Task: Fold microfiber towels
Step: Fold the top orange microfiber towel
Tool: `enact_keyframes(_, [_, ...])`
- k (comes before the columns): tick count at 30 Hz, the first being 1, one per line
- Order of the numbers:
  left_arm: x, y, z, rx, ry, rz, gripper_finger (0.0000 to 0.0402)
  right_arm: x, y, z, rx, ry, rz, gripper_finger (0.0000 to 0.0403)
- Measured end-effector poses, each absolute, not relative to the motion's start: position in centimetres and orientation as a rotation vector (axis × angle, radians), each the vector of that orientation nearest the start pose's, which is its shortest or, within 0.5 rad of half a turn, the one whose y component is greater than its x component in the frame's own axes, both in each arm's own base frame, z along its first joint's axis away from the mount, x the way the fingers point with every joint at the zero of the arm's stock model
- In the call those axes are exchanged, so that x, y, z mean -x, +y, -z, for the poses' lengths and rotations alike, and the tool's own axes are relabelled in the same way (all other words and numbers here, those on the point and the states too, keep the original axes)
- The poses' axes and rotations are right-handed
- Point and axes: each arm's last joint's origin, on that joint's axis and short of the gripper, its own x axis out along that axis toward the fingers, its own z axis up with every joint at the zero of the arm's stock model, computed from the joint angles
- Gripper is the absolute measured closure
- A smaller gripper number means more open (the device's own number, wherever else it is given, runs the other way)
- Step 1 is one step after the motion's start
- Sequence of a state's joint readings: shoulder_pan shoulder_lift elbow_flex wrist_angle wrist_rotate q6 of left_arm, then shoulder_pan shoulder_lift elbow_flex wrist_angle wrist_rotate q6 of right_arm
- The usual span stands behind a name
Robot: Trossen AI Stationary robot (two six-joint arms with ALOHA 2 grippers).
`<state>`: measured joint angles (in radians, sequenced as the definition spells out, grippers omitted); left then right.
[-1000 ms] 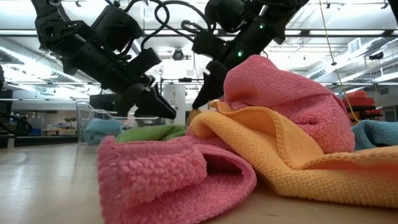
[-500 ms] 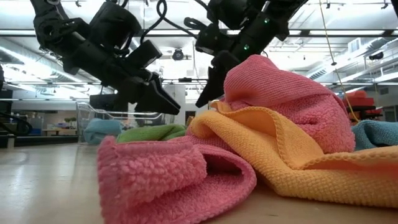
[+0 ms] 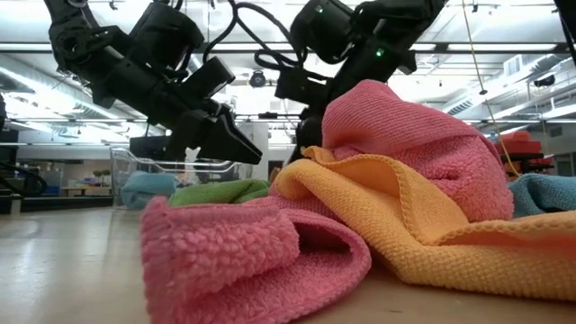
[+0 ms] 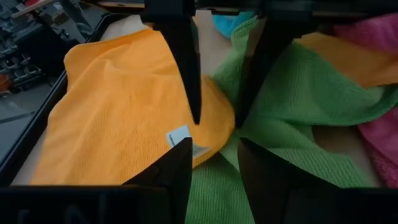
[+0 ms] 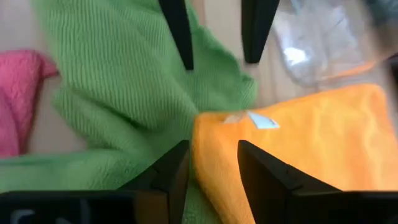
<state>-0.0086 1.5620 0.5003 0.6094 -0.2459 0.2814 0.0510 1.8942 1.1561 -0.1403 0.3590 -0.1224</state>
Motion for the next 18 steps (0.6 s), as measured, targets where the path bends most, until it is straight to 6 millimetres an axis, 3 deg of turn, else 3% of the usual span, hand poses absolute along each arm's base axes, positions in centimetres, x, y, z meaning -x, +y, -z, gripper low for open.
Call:
enact_keyframes(9, [-27.5,0.5,-14.0,-0.334,0.486,-0.167,0.0262,-38.6,1.4,-15.1,0.363,0.923,0.245,0.0317])
enact_keyframes(18, [-27.5,0.5,-14.0,-0.326,0.488,-0.169,0.0269,-39.0,1.2,-13.4,0.395,0.949,0.244,0.0332])
